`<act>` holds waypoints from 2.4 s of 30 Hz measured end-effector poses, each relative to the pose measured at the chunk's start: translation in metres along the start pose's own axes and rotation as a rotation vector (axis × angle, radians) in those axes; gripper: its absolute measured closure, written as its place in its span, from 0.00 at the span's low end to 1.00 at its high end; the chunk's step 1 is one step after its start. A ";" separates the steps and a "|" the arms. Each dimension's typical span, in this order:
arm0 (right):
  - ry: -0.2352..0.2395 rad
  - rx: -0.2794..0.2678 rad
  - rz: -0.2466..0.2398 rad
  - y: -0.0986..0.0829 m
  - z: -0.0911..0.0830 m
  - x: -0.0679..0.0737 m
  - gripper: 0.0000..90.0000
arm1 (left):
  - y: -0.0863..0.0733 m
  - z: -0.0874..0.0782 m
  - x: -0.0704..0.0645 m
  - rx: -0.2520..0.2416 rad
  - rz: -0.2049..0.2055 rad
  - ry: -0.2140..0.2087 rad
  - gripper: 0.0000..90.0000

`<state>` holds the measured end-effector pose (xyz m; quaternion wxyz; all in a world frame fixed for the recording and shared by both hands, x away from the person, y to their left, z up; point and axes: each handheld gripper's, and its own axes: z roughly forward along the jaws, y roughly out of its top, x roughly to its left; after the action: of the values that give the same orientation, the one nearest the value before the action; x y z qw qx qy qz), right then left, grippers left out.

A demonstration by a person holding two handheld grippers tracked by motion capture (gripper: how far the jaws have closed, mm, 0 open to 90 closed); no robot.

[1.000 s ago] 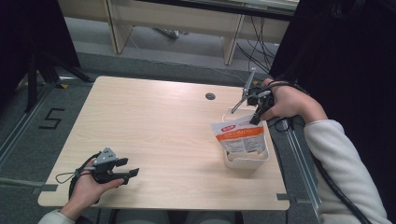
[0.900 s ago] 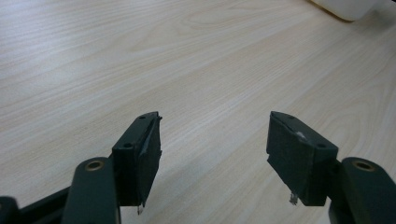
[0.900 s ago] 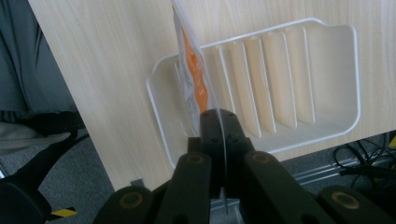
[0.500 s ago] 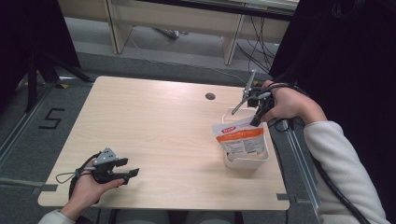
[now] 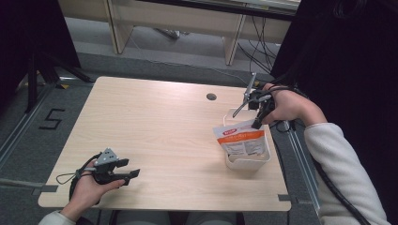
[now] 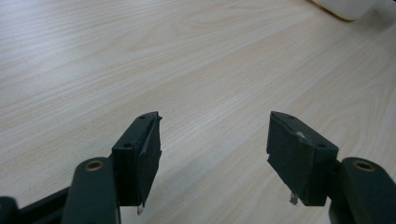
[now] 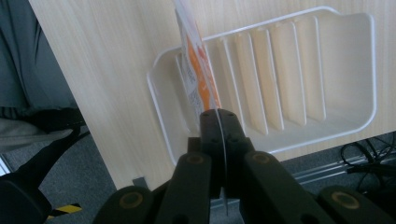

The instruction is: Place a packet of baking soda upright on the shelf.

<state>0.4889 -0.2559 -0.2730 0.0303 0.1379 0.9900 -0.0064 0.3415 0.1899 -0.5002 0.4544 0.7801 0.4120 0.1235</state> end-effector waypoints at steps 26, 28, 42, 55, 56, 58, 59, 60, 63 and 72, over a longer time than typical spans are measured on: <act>-0.003 0.026 0.013 -0.013 0.012 -0.003 0.95 | 0.000 0.001 0.000 0.000 -0.001 -0.001 0.38; -0.020 0.010 0.029 -0.012 0.009 -0.001 0.91 | 0.000 0.001 -0.001 0.000 -0.008 0.000 0.38; -0.118 -0.237 0.063 0.002 -0.013 0.022 0.72 | 0.000 0.001 -0.002 0.007 -0.007 -0.003 0.38; -0.097 -0.489 0.057 0.028 0.013 0.062 0.68 | 0.000 0.002 -0.003 0.001 0.009 -0.002 0.38; -0.088 -0.497 0.055 0.030 0.017 0.065 0.68 | 0.000 0.003 -0.004 -0.004 0.003 -0.003 0.38; -0.070 -0.501 0.040 0.033 0.022 0.069 0.68 | 0.000 0.002 -0.003 0.002 0.009 -0.002 0.38; -0.064 -0.505 0.034 0.036 0.026 0.073 0.68 | 0.000 0.002 -0.003 0.001 0.010 -0.005 0.38; -0.040 -0.493 0.026 0.040 0.035 0.080 0.69 | 0.000 0.002 -0.003 0.000 0.010 -0.004 0.38; -0.018 -0.492 -0.005 0.043 0.045 0.086 0.70 | 0.000 0.002 -0.003 0.001 0.010 -0.004 0.38; 0.053 -0.538 -0.005 0.044 0.092 0.114 0.73 | 0.000 0.002 -0.004 -0.005 0.011 -0.007 0.38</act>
<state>0.3972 -0.1842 -0.3723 0.0397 0.1224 0.9569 0.2603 0.3406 0.1855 -0.5005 0.4570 0.7817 0.4057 0.1242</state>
